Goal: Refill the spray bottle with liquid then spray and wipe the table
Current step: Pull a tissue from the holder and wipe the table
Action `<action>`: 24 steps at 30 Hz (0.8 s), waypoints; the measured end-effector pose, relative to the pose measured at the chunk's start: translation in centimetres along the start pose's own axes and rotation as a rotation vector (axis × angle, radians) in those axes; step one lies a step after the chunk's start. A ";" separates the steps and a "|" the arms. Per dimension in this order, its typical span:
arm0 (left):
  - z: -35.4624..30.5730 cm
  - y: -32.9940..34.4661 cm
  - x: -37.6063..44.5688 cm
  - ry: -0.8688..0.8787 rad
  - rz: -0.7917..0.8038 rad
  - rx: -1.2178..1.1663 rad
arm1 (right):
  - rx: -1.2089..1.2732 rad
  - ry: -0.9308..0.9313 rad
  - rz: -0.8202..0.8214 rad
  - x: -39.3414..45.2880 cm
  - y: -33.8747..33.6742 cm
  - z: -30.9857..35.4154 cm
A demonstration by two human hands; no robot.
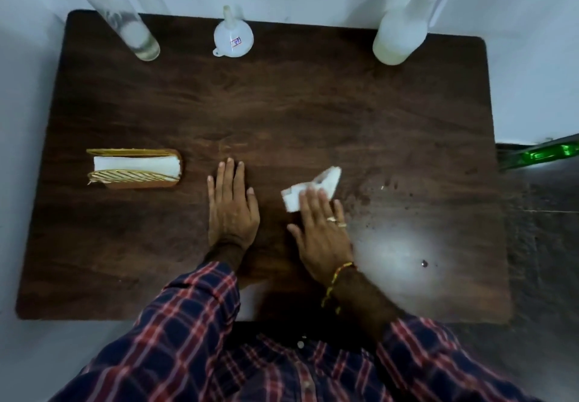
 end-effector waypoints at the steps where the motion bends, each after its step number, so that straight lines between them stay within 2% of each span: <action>1: 0.0 0.0 0.2 0.000 0.000 0.000 | -0.007 0.091 -0.025 0.5 -0.2 -1.2; 2: 0.0 0.0 0.1 0.003 0.007 0.000 | -0.024 0.166 -0.051 1.3 -0.4 -2.1; 4: 0.0 -0.1 -0.1 0.010 0.017 0.008 | -0.036 0.179 -0.052 3.0 -0.7 -2.4; 6: -0.1 -0.3 -0.2 0.014 0.016 0.015 | -0.015 0.065 -0.012 2.4 -0.5 -0.2; 9: -0.3 -1.1 -0.4 0.042 0.009 -0.014 | -0.026 -0.099 0.058 -3.0 0.5 2.2; 15: -2.9 -2.1 -3.9 0.172 0.097 -0.075 | -0.076 0.161 -0.056 -4.7 0.3 -3.0; 21: -5.5 -0.8 -6.5 0.133 0.166 -0.100 | -0.016 -0.103 0.013 -9.6 1.5 2.1; 22: -5.7 -0.8 -6.4 0.156 0.166 -0.104 | -0.038 -0.086 0.016 -10.8 1.7 1.7; 24: -6.0 -0.8 -6.1 0.200 0.176 -0.115 | -0.068 0.069 -0.014 -12.3 1.6 -0.7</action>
Point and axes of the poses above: each hand's wrist, its own x-axis towards the middle knuckle, its own y-axis out of the palm, z = x × y, the point moved 4 cm from there along x, towards the middle knuckle, and after that the axes turned 9 degrees about -z, right-handed, at the moved point
